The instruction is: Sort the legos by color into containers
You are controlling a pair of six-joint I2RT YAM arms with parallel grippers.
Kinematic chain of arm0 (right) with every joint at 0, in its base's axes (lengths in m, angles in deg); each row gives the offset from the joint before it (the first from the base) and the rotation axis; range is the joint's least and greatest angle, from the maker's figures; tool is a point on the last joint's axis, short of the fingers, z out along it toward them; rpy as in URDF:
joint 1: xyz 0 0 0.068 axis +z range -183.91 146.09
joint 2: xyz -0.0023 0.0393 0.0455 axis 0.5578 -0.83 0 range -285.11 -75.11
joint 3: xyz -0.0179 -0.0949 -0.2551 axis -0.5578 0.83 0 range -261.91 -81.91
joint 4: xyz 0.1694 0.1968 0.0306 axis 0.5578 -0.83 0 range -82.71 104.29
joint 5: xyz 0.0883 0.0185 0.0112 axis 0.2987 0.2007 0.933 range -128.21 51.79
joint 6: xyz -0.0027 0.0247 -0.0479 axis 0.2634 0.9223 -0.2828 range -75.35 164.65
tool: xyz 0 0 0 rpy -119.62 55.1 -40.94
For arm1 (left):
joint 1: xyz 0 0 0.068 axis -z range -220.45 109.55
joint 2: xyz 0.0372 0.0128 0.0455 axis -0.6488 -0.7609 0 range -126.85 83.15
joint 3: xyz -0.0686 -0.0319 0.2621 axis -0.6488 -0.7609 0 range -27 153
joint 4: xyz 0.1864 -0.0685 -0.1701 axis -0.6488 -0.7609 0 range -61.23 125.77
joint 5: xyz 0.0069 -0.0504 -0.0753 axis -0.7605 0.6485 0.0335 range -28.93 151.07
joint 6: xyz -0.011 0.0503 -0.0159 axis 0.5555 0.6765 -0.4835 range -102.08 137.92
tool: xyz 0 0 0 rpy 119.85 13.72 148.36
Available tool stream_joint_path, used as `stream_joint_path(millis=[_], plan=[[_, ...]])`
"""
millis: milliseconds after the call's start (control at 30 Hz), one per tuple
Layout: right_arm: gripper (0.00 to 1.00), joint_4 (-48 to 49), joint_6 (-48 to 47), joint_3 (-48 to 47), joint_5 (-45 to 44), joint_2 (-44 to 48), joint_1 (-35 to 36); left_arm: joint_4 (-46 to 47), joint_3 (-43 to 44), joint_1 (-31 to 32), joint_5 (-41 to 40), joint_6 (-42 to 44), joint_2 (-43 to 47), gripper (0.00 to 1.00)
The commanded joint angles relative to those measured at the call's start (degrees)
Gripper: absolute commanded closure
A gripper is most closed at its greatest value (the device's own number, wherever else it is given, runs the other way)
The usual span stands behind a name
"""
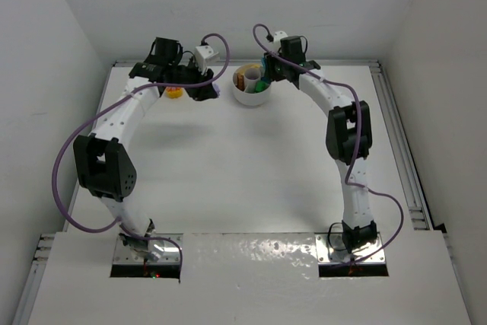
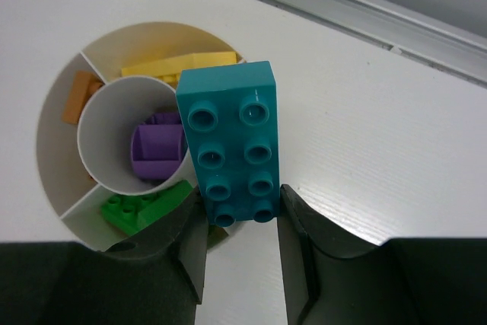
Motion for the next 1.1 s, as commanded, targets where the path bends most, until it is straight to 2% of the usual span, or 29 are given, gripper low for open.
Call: stream_joint_path(millis=[0,100,233,333,533,700,1067], plan=[[1.0,-1.5,-0.8,-1.2,-0.3,2.3,0.0,1.7,0.7,-0.7,0.7,-0.1,0.3,1.0],[1.0,0.2,2.5,-0.2,1.2,3.0,-0.5,1.5,1.0,-0.7,0.7,-0.3,0.5,1.0],[1.0,5.6,2.6,5.0,1.5,7.6,-0.7,1.1,0.5,-0.7,0.2,0.1,1.2,1.0],[1.0,6.3,2.3,5.0,0.9,9.0,-0.9,1.3,0.0,-0.7,0.5,0.0,1.2,1.0],[1.0,2.9,4.2,0.4,-5.9,4.2,-1.2,1.7,0.6,-0.7,0.7,-0.3,1.2,1.0],[1.0,6.4,6.1,0.2,-7.4,2.5,-1.1,1.2,0.6,-0.7,0.6,-0.3,1.3,1.0],[1.0,9.8,7.3,5.5,-4.6,2.1,-0.2,1.1,0.6,-0.7,0.7,-0.3,1.5,1.0]])
